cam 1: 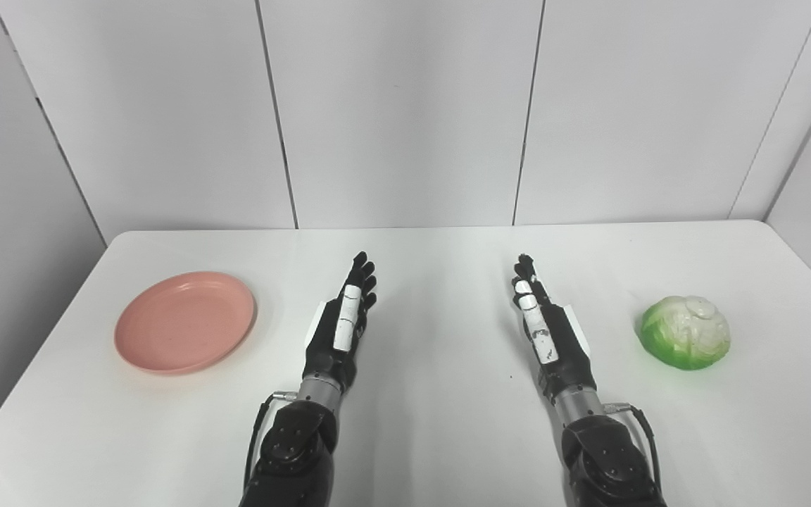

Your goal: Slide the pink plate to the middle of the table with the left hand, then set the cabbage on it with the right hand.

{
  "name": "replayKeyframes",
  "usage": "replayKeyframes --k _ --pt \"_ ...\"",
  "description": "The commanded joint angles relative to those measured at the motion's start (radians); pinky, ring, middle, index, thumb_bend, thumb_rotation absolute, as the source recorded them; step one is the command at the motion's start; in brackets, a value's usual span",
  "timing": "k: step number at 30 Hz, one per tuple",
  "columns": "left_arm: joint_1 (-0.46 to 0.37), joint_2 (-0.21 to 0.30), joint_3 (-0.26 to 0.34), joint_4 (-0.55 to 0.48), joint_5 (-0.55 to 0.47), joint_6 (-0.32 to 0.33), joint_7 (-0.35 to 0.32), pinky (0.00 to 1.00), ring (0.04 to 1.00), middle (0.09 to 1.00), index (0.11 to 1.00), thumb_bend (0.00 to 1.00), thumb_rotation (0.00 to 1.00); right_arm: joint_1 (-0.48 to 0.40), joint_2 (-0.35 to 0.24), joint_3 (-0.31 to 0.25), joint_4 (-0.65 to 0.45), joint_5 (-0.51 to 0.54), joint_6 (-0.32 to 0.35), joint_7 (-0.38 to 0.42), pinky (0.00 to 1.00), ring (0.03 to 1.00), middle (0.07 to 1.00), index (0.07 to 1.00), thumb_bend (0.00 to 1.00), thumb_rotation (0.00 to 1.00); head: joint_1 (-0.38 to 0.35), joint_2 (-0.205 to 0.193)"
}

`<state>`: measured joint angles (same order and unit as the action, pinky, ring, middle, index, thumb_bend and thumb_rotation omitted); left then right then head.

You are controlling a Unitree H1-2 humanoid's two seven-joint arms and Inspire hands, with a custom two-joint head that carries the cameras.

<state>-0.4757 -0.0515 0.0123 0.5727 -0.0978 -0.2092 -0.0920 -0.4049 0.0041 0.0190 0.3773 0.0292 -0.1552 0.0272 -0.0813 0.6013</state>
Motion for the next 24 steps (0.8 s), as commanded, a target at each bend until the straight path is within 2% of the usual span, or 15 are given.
replayKeyframes --k 1,20,24 --pt "0.036 0.009 -0.002 0.029 0.005 -0.011 -0.004 1.0 1.0 1.0 1.0 0.82 1.0 -0.047 0.005 -0.004 -0.021 0.002 -0.008 0.0 1.0 1.0 1.0 1.0 0.7 0.97 0.001 0.0" --pt "0.033 0.01 0.0 0.034 0.01 -0.013 -0.004 1.0 1.0 1.0 1.0 0.81 1.0 -0.046 0.006 -0.003 -0.028 0.007 -0.004 0.004 1.0 1.0 1.0 1.0 0.69 0.97 0.002 -0.001" --pt "0.031 0.009 0.003 0.036 -0.002 -0.013 -0.012 1.0 1.0 1.0 1.0 0.81 1.0 -0.044 0.006 -0.002 -0.032 0.007 0.0 0.005 1.0 1.0 1.0 1.0 0.69 0.97 0.026 -0.008"
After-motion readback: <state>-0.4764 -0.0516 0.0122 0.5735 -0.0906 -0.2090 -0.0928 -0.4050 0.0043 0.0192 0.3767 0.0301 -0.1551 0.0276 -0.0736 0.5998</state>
